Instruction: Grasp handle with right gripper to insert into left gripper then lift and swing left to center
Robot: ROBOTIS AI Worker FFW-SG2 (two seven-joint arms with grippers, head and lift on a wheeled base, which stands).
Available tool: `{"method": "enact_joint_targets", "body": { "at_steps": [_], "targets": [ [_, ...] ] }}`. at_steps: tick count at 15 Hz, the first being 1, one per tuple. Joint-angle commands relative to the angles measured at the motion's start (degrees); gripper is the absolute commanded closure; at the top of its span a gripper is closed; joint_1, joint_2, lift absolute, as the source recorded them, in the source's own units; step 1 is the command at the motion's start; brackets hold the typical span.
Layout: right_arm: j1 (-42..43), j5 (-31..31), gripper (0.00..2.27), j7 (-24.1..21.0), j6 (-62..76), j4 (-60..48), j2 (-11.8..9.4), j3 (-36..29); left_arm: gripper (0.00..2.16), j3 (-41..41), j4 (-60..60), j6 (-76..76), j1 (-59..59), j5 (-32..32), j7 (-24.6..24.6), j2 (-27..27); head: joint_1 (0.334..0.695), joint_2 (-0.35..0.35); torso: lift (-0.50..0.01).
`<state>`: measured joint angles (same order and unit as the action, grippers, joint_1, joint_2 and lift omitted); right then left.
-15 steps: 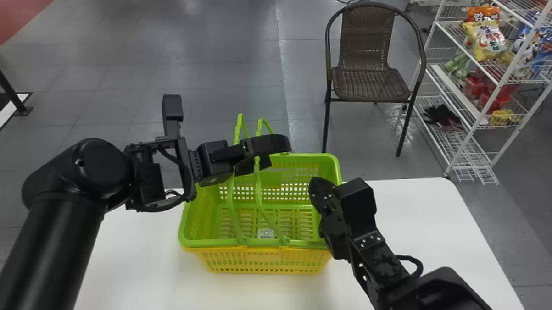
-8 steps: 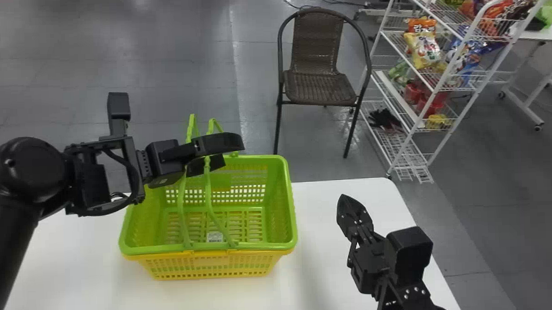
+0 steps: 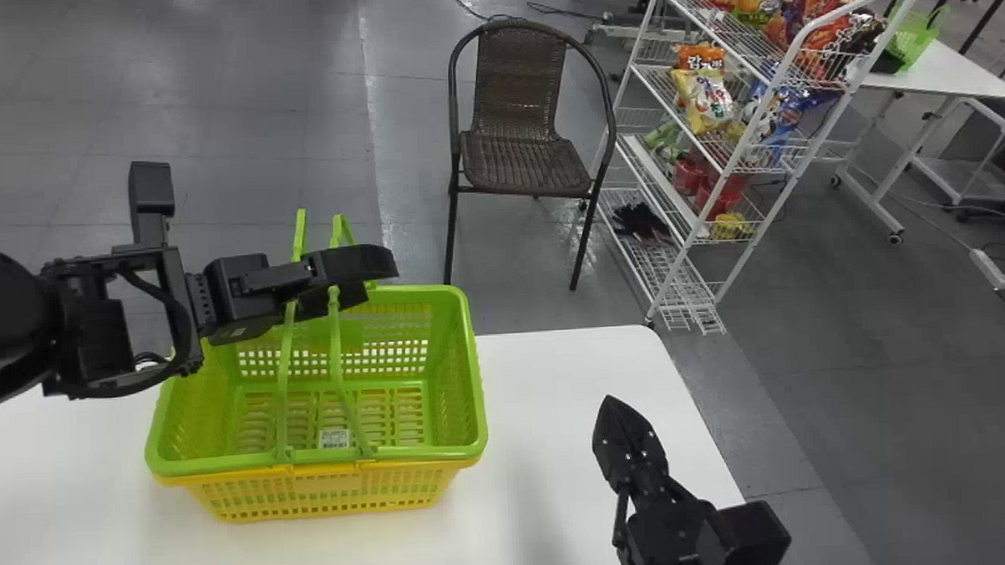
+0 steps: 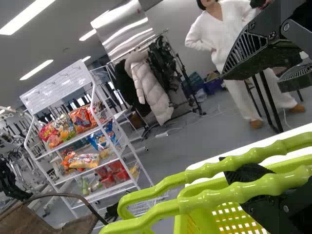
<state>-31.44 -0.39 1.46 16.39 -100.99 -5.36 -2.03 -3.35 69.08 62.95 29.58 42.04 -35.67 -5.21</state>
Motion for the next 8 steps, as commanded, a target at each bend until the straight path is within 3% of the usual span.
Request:
{"method": "enact_joint_targets", "body": {
  "at_steps": [1, 8],
  "targets": [
    [-0.7, -0.3, 0.00, 0.0, 2.6, 1.3, 0.1, -0.1, 0.35, -0.1, -0.8, -0.1, 0.2, 0.1, -0.2, 0.0, 0.695, -0.275, 0.000],
    [-1.8, -1.4, 0.04, 0.0, 8.6, 5.7, 0.5, -1.0, 0.35, 0.2, -0.7, 1.9, 1.8, 4.2, 1.7, 0.0, 0.695, -0.289, 0.000]
  ]
}}
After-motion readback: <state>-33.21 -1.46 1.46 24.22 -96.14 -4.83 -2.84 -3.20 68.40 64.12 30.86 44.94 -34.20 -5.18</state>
